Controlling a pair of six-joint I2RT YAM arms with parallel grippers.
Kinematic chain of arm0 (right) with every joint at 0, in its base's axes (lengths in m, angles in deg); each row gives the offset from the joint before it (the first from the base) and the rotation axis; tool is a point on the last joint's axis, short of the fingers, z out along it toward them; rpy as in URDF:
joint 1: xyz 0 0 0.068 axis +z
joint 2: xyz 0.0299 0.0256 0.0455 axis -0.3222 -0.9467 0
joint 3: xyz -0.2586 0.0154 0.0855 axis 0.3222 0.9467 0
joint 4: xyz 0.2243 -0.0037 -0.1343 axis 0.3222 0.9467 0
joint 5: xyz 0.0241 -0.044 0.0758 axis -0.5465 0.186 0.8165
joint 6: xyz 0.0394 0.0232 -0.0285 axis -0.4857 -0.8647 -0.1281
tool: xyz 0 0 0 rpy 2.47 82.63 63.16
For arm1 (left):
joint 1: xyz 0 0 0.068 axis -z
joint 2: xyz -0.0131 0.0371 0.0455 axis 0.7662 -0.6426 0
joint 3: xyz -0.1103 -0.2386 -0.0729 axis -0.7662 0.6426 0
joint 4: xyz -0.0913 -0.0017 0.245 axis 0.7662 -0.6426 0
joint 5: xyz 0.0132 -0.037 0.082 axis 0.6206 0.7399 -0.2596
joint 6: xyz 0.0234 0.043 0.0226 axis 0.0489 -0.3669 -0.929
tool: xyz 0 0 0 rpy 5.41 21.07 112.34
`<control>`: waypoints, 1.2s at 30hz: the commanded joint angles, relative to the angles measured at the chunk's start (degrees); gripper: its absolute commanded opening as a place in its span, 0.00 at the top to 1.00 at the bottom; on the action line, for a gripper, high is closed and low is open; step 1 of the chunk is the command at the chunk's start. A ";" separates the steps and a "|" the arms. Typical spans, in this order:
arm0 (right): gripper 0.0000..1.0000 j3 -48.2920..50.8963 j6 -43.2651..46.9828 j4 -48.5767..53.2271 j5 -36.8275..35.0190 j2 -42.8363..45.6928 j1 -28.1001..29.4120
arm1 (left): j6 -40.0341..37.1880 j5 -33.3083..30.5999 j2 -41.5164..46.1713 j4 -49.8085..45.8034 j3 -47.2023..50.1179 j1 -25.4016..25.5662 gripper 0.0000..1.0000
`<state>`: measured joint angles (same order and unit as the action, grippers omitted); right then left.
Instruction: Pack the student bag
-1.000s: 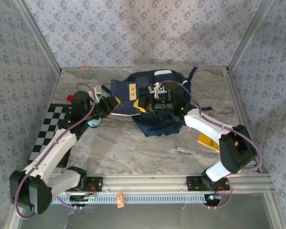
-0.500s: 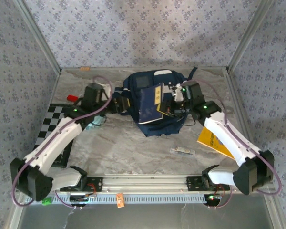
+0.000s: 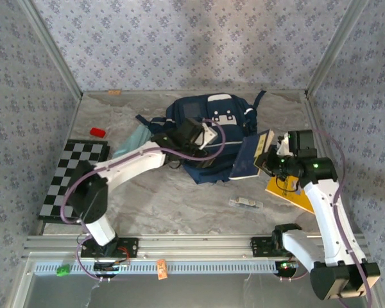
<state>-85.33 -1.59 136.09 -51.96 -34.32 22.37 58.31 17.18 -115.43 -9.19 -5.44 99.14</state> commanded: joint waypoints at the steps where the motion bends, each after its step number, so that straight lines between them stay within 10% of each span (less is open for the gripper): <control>1: 1.00 1.06 2.43 3.26 0.80 1.32 -3.15 | -7.66 -2.74 -5.49 -0.17 -5.60 1.01 0.38; 14: 1.00 3.31 2.60 1.03 5.54 0.72 -6.60 | -15.35 -6.69 -20.56 -1.82 -16.83 2.03 0.38; 28: 1.00 0.80 4.28 4.71 5.16 0.97 -7.97 | -20.08 -6.07 -19.68 -4.95 -21.59 1.21 1.00; 36: 1.00 -4.05 5.06 11.43 0.43 2.87 -8.06 | -20.54 -6.51 -12.14 -7.53 -24.39 0.56 1.00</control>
<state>-86.03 1.80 143.88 -49.54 -33.03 14.68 38.64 11.67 -133.96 -15.44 -25.17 100.65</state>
